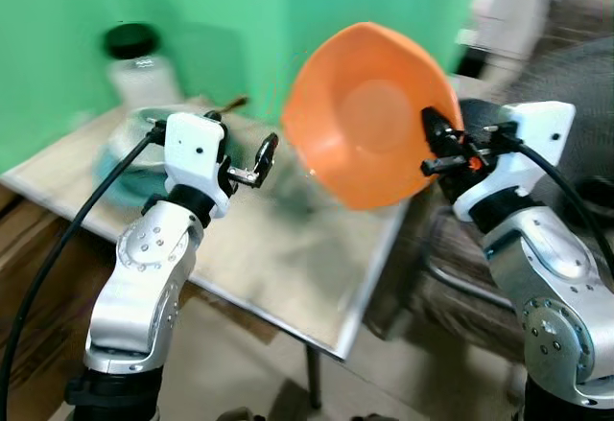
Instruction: Setting the table
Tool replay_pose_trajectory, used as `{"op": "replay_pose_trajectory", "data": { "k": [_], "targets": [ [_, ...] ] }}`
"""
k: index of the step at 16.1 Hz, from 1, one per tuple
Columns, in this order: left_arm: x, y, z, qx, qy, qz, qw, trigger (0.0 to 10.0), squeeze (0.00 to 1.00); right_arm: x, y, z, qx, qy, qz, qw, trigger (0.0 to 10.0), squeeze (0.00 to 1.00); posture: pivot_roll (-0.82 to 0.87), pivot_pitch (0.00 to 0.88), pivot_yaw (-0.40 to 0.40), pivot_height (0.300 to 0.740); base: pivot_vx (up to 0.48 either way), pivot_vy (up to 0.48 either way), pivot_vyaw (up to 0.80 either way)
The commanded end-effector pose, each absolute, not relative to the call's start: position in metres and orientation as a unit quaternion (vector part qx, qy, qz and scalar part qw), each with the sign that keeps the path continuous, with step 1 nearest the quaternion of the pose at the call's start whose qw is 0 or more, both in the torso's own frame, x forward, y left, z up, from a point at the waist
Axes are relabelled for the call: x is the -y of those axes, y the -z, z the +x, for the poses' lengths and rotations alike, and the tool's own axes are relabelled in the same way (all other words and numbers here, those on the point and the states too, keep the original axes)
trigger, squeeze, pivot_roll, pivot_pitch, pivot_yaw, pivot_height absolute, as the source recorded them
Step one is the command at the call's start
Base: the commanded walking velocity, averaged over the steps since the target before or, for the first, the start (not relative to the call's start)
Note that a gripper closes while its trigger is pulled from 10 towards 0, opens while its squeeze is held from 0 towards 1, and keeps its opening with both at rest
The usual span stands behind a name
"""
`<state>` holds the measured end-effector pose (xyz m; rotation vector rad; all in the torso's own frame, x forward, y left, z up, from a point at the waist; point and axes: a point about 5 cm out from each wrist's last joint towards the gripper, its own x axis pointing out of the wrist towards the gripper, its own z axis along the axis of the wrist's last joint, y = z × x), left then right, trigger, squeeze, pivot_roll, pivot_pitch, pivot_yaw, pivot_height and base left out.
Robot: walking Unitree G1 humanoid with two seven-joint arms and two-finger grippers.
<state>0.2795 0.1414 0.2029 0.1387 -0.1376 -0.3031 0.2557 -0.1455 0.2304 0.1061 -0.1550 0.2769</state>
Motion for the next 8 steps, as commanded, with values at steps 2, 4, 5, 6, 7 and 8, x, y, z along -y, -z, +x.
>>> {"op": "replay_pose_trajectory", "data": {
  "k": [2,4,5,6,7,8],
  "targets": [
    [-0.141,-0.201,0.28,0.061,0.145,0.077,0.985,10.0,0.0,0.146,-0.231,0.255,0.092,-0.135,0.054,0.985,10.0,0.0,0.04,0.0,0.025,0.74,0.0,0.0,-0.8],
    [-0.147,-0.196,0.278,0.051,0.142,0.088,0.985,10.0,0.0,0.14,-0.223,0.251,0.088,-0.137,0.058,0.985,10.0,0.0,0.06,0.0,0.027,0.74,0.0,0.0,-0.8],
    [-0.15,-0.195,0.278,0.049,0.135,0.092,0.985,10.0,0.0,0.139,-0.221,0.25,0.089,-0.138,0.059,0.985,10.0,0.0,0.06,0.0,0.032,0.74,0.0,0.0,-0.8],
    [-0.15,-0.196,0.279,0.05,0.132,0.092,0.986,10.0,0.0,0.139,-0.222,0.25,0.09,-0.138,0.06,0.984,10.0,0.0,0.06,0.0,0.035,0.74,0.0,0.0,-0.8],
    [-0.147,-0.198,0.281,0.055,0.133,0.093,0.985,10.0,0.0,0.138,-0.221,0.25,0.092,-0.141,0.066,0.984,10.0,0.0,0.06,0.0,0.031,0.74,0.0,0.0,-0.8],
    [-0.146,-0.196,0.28,0.053,0.136,0.094,0.985,10.0,0.0,0.137,-0.22,0.25,0.09,-0.141,0.068,0.984,10.0,0.0,0.06,0.0,0.031,0.74,0.0,0.0,-0.8]
  ]
}}
